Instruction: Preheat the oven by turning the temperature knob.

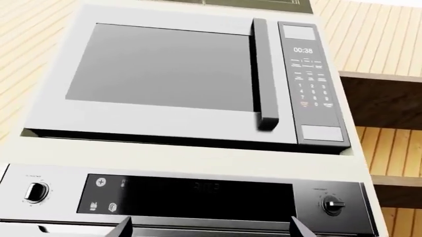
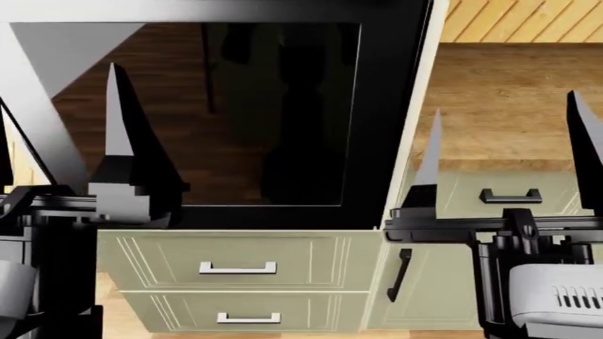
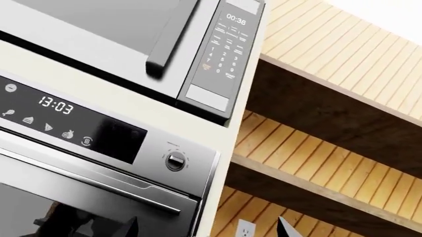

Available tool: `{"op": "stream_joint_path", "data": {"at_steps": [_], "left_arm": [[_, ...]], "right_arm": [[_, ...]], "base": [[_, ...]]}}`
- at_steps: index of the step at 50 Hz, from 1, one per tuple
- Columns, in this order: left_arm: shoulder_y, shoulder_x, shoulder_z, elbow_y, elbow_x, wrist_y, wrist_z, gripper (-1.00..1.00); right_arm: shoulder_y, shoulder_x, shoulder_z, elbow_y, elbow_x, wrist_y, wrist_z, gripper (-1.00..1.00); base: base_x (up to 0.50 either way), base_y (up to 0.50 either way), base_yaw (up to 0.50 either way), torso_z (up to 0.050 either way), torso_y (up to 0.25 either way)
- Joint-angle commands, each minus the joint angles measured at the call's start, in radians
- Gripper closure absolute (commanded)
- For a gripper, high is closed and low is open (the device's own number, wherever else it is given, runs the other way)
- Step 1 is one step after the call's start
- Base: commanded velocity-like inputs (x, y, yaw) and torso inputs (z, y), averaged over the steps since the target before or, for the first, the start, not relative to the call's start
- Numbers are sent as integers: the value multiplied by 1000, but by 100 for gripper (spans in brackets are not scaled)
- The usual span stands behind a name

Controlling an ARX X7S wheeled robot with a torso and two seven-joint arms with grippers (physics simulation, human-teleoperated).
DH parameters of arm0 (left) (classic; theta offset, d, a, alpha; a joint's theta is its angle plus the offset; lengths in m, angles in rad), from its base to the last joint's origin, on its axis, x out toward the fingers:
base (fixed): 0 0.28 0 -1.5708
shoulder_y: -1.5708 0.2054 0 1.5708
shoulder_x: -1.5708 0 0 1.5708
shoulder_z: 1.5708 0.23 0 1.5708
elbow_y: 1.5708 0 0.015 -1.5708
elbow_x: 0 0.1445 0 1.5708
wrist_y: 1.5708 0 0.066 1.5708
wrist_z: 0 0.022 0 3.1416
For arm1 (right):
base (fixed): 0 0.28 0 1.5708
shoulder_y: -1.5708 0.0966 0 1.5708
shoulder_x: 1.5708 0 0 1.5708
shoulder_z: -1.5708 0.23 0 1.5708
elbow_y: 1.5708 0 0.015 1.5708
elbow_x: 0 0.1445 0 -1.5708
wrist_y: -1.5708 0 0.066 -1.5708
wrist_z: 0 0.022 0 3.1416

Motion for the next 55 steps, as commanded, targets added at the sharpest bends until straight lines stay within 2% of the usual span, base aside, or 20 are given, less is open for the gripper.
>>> {"op": "stream_joint_path", "data": {"at_steps": [1, 17, 29, 41, 48, 55], "left_arm": [[0, -8, 0, -2, -6, 3, -7, -100], [-3, -16, 4, 1, -20, -2, -17, -100], [14, -18, 3, -1, -40, 47, -5, -100], [14, -33, -8, 5, -64, 45, -9, -100], [10, -36, -9, 9, -68, 47, -16, -100], [-5, -34, -12, 18, -77, 21, -43, -100]], "right_arm": [[-1, 5, -7, 1, -1, 1, 4, -100], [4, 2, -6, 1, 9, 25, 8, -100], [-3, 11, -22, 9, 3, 24, 10, -100], [3, 18, -55, 11, -30, 36, 11, -100], [12, -8, 4, -23, 55, 49, 5, -100], [8, -4, 5, -22, 62, 37, 5, -100]], "base": [[-1, 344, 0, 0, 0], [0, 84, 0, 0, 0], [0, 0, 0, 2, 0], [0, 0, 0, 49, 33], [15, 0, 0, 50, 36], [482, 1, 0, 16, 5]]}}
